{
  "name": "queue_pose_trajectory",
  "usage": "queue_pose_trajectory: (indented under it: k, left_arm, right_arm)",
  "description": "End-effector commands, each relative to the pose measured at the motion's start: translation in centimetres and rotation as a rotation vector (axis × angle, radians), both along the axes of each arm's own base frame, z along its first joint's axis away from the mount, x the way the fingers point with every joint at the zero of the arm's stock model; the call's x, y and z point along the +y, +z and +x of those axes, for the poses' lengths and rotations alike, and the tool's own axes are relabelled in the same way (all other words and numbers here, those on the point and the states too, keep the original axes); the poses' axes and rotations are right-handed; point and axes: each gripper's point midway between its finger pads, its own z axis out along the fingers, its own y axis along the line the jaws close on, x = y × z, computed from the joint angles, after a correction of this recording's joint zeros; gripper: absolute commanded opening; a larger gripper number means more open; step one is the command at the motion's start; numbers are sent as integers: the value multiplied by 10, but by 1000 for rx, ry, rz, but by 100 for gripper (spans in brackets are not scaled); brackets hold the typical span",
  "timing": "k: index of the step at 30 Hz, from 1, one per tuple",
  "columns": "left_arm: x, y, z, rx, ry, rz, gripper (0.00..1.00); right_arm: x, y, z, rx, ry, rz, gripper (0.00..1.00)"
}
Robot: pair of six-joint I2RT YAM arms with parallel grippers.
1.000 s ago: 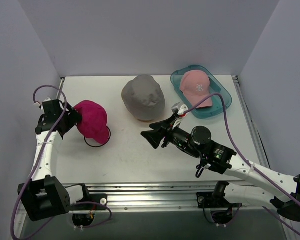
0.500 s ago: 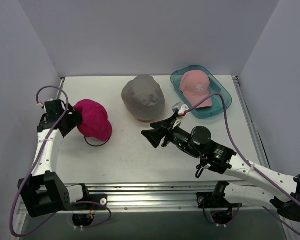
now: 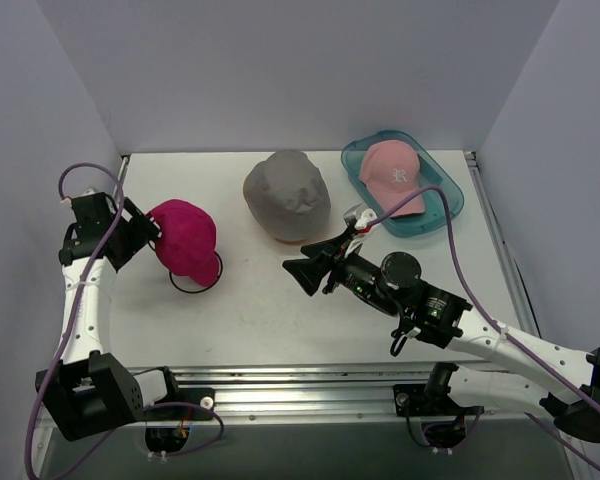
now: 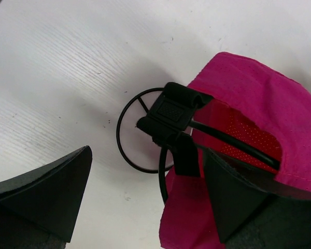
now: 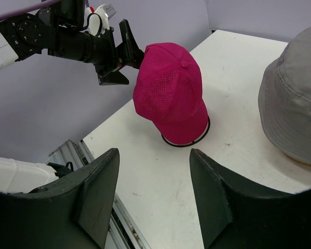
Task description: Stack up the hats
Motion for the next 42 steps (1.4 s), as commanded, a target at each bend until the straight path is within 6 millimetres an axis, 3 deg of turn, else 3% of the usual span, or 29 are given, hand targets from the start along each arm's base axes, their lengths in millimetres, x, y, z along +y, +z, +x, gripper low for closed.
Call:
queue_pose_trajectory:
  k: [1,9,15,18,24,31,42]
  left_arm:
    - [8,29,-1,-58,4,24,96]
    - [23,48,-4,-83,31,68,96]
    - [24,45,-4,-85,30,74,98]
    - [29,40,-5,-74,38,78,100]
    - [37,30,-5,-60,55,74,84]
    - [42,19,-2,-32,53,81,72]
    - [50,-16,4,37,68,81,71]
  right_arm:
    - [-4,13,-1,-33,-14,34,52]
    - [-4,13,1,-33,-20,26,53]
    - [-4,13,1,-35,-20,25,53]
    - [-5,12,0,-36,-22,24,53]
    - [-7,13,0,-38,-26,28,53]
    - [-5,10,2,-34,-29,19,53]
    - [-7,6,4,-34,-46,8,53]
